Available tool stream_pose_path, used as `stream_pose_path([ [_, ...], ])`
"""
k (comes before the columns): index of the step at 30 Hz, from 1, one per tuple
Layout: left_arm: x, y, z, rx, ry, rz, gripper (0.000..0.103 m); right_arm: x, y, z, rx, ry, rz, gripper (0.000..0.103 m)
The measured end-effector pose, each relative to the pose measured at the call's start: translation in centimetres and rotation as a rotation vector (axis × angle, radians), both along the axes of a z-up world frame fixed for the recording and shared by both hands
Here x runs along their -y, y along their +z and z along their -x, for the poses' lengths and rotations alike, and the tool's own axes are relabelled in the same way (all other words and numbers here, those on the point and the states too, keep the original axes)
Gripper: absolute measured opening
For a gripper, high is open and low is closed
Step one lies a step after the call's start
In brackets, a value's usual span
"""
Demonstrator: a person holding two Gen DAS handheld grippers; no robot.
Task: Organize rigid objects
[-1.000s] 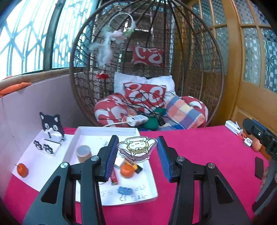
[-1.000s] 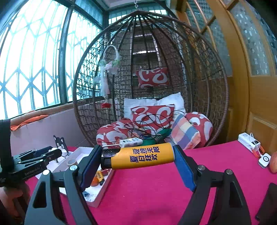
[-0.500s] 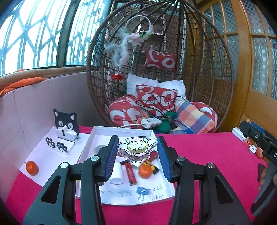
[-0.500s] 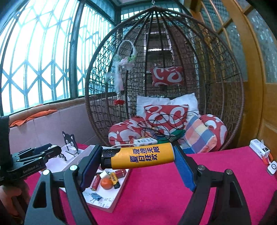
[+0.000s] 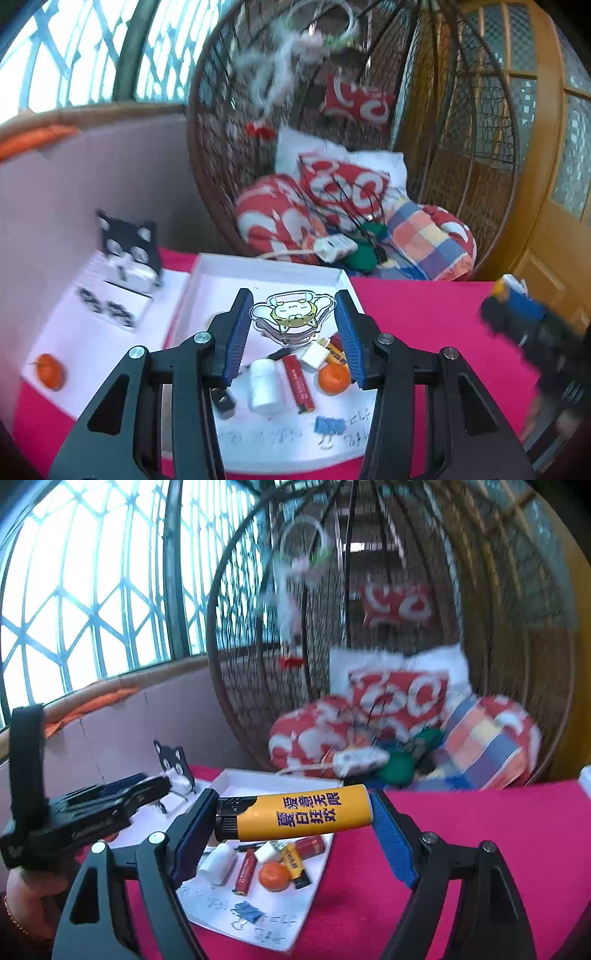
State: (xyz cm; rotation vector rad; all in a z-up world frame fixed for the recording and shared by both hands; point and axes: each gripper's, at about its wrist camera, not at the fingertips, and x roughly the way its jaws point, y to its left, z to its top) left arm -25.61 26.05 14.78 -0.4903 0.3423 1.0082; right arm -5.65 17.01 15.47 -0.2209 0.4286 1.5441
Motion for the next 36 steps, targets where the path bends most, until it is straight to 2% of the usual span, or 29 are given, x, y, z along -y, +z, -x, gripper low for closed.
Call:
stream_pose_path([
  [5, -5.0, -2.6, -1.6, -0.005, -0.013, 0.122, 0.045, -3.9, -3.8, 1.1, -0.009, 0.019, 0.131, 0.082],
  [8, -6.1, -4.2, -2.6, -0.067, 0.003, 0.141, 0.045, -5.2, -5.9, 2.1, 0.009, 0.026, 0.185, 0.082],
  [11, -6.3, -5.6, -3.0, -0.094, 0.014, 0.156, 0.045, -6.0, -7.5, 3.0, 0.026, 0.036, 0.222, 0.082],
  [17, -7.0, -7.2, -2.3, -0.070, 0.009, 0.207, 0.045, -6.5, -9.0, 4.1, 0.086, 0.036, 0.240, 0.083],
  [19, -7.0, -7.2, -2.1, -0.081, 0.024, 0.197, 0.045, -6.4, -9.2, 4.6, 0.121, 0.037, 0.233, 0.083],
  [21, -6.7, -7.0, -2.1, -0.095, 0.035, 0.178, 0.053, -6.1, -9.2, 5.0, 0.150, 0.041, 0.224, 0.083],
  [23, -6.3, -6.6, -1.9, -0.107, 0.057, 0.152, 0.083, -5.8, -9.1, 5.2, 0.159, 0.054, 0.214, 0.083],
  [24, -6.0, -6.3, -1.7, -0.110, 0.067, 0.133, 0.088, -5.5, -9.1, 5.4, 0.165, 0.060, 0.203, 0.084],
  [26, -5.0, -5.5, -1.4, -0.132, 0.097, 0.075, 0.103, -4.8, -8.8, 5.6, 0.181, 0.057, 0.175, 0.095],
  [27, -4.6, -5.1, -1.3, -0.141, 0.107, 0.052, 0.103, -4.3, -8.6, 5.6, 0.187, 0.053, 0.156, 0.103],
  [32, -1.4, -2.9, -0.1, -0.142, 0.170, -0.040, 0.103, -1.9, -7.2, 5.1, 0.181, 0.030, 0.083, 0.103],
  [36, 1.3, -1.6, 0.3, -0.145, 0.191, -0.057, 0.103, 0.0, -5.8, 4.1, 0.150, 0.007, 0.035, 0.103],
])
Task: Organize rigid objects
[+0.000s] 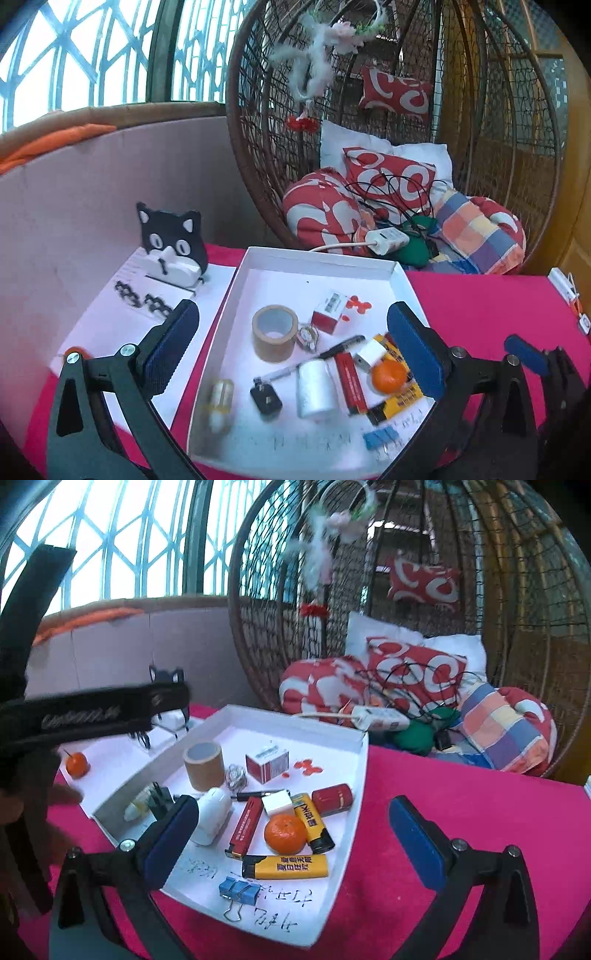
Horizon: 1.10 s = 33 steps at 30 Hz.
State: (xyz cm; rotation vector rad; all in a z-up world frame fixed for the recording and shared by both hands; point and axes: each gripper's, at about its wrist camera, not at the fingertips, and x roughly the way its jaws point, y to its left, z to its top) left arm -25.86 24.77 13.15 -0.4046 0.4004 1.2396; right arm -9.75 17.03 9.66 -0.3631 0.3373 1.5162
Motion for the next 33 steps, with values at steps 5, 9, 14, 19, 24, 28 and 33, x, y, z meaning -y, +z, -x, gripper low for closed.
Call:
stream_pose_path([
  [5, 3.7, 1.3, -0.3, -0.040, 0.056, -0.019, 0.103, 1.6, 0.8, -1.0, -0.049, -0.027, -0.021, 0.103],
  [9, 7.3, 2.9, -1.1, -0.105, 0.055, -0.083, 0.103, 3.3, 1.4, -1.4, -0.041, -0.070, -0.043, 0.103],
  [14, 13.9, 5.9, -0.5, -0.067, 0.117, -0.277, 0.103, 6.7, 3.6, -2.6, -0.022, -0.193, -0.133, 0.103],
  [19, 14.5, 6.4, -0.4, -0.051, 0.084, -0.117, 0.103, 9.6, 5.7, -3.4, -0.080, -0.212, -0.146, 0.103],
  [24, 16.4, 5.4, -1.4, -0.131, 0.103, -0.102, 0.103, 13.2, 7.1, -2.8, -0.057, -0.266, -0.209, 0.103],
  [28, 18.4, 4.8, -1.5, -0.118, 0.072, -0.065, 0.103, 15.1, 7.7, -3.3, -0.137, -0.231, -0.212, 0.103],
  [33, 20.9, 4.4, -1.5, -0.093, 0.043, -0.081, 0.103, 18.0, 8.1, -3.2, -0.147, -0.243, -0.242, 0.103],
])
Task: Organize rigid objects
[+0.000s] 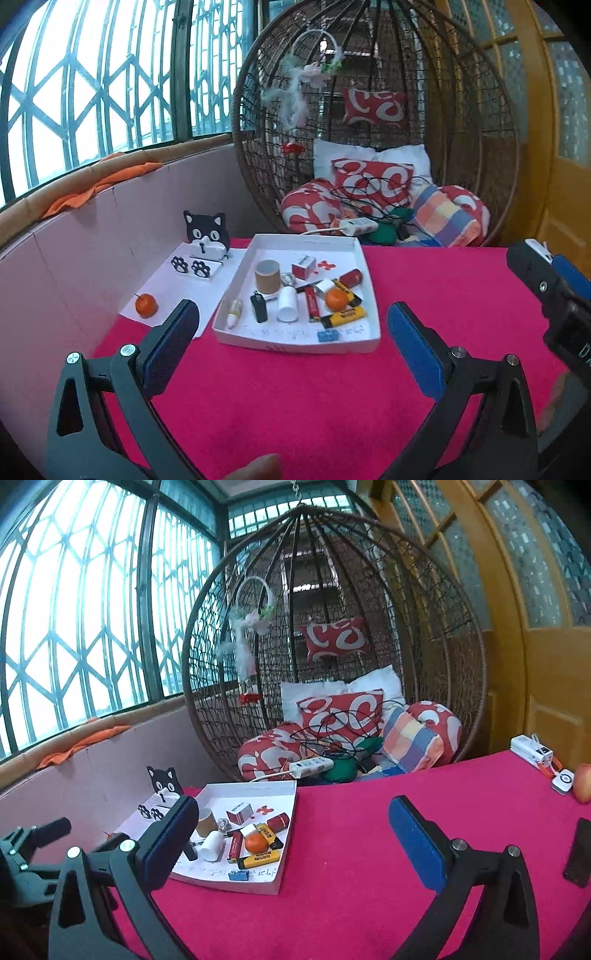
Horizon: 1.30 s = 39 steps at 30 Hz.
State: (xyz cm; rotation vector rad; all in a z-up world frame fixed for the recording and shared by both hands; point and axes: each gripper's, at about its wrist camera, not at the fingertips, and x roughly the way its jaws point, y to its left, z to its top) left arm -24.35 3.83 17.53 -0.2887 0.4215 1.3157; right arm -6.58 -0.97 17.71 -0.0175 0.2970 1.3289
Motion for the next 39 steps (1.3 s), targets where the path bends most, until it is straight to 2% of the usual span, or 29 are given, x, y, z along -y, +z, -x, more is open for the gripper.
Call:
stream_pose_path([
  [5, 0.2, 0.3, 0.0, 0.001, 0.015, 0.020, 0.103, 2.3, 0.5, 0.3, 0.011, -0.050, -0.052, 0.103],
  [11, -0.2, 0.1, 0.3, -0.001, 0.053, 0.039, 0.103, 3.1, 0.3, 0.1, -0.017, -0.063, -0.048, 0.103],
  [15, 0.0, 0.0, 0.1, 0.000, 0.037, 0.047, 0.103, 3.5, -0.1, 0.0, -0.009, -0.117, -0.044, 0.103],
  [18, 0.2, 0.1, 0.1, 0.012, 0.019, 0.053, 0.103, 4.0, -0.2, -0.3, -0.031, -0.121, -0.052, 0.103],
  [39, 0.2, -0.4, 0.0, 0.004, 0.010, 0.073, 0.103, 4.4, -0.6, 0.1, -0.019, -0.116, -0.038, 0.103],
])
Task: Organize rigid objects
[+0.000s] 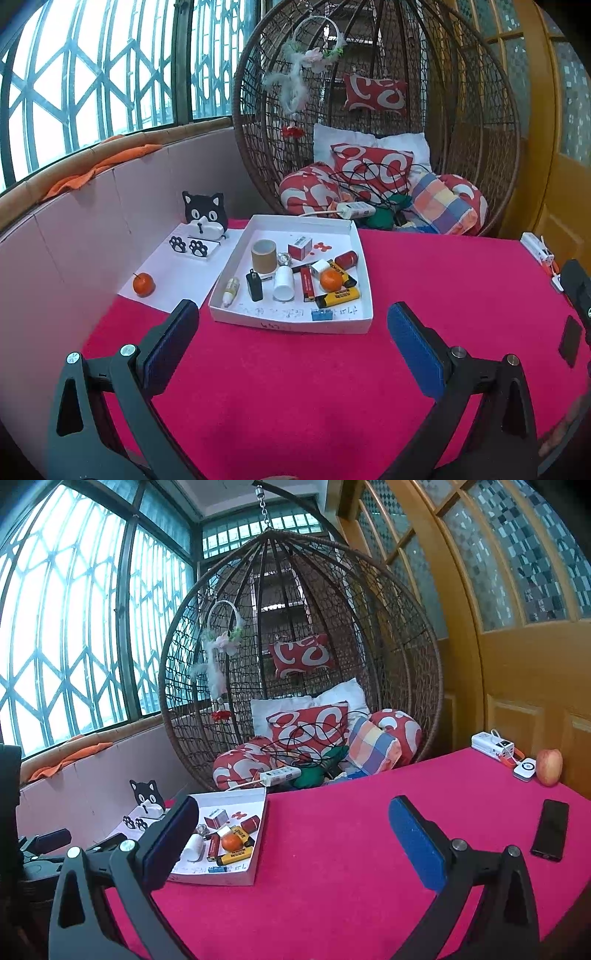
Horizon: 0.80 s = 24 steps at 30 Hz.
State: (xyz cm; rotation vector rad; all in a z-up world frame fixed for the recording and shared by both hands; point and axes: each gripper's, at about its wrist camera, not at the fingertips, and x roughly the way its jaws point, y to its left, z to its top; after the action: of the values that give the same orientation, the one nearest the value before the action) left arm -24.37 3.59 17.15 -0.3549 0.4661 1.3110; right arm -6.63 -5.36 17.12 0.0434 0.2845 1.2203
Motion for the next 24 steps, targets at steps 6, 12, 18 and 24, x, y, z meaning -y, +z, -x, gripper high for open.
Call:
stream_pose_path([
  [6, -0.02, -0.11, -0.07, 0.001, -0.004, 0.003, 0.103, -0.10, -0.08, 0.08, 0.000, 0.002, 0.005, 0.103],
  [12, -0.10, -0.13, -0.20, -0.003, -0.007, 0.005, 0.103, -0.20, -0.09, 0.06, -0.004, 0.004, 0.012, 0.103],
  [18, -0.24, -0.31, -0.52, -0.012, -0.019, 0.004, 0.103, -0.34, -0.13, 0.02, -0.006, 0.006, 0.015, 0.103],
  [24, -0.36, -0.35, -0.50, -0.011, -0.023, 0.003, 0.103, -0.56, -0.64, 0.13, -0.011, 0.009, 0.024, 0.103],
])
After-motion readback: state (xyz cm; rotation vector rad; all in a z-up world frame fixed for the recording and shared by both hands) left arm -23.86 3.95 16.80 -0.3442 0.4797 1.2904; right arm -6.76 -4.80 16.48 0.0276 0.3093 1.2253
